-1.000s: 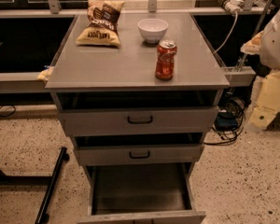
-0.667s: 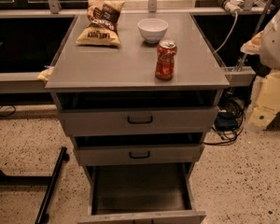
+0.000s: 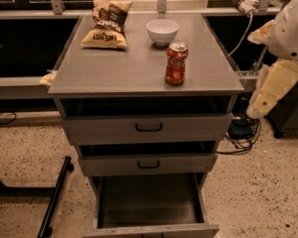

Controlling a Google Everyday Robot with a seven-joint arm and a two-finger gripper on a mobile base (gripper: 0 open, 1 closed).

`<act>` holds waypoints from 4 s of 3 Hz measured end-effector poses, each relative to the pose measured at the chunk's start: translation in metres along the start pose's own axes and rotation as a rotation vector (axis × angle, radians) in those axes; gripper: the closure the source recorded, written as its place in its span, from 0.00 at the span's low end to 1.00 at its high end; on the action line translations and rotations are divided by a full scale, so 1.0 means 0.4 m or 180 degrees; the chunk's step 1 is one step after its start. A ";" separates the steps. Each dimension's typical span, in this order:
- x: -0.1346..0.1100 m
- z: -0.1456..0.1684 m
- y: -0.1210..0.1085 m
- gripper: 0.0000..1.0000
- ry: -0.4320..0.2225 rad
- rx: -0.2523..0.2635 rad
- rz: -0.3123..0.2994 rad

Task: Place coke can into bottom drawer

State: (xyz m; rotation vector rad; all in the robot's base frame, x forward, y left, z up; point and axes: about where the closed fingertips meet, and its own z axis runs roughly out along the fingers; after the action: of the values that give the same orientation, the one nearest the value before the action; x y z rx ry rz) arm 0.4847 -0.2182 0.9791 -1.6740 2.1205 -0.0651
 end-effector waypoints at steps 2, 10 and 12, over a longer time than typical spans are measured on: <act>-0.113 0.125 -0.237 0.00 -0.0706 0.0153 -0.0035; -0.263 0.416 -0.353 0.65 -0.1016 -0.0512 0.0247; -0.216 0.272 -0.191 1.00 -0.1022 -0.0521 -0.0087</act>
Offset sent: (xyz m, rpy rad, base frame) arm 0.1807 0.0440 -0.0039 0.3098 -0.1536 0.0870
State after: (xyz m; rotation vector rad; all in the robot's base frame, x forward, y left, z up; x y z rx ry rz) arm 0.6092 -0.1331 0.9299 -1.6742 1.9029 0.3548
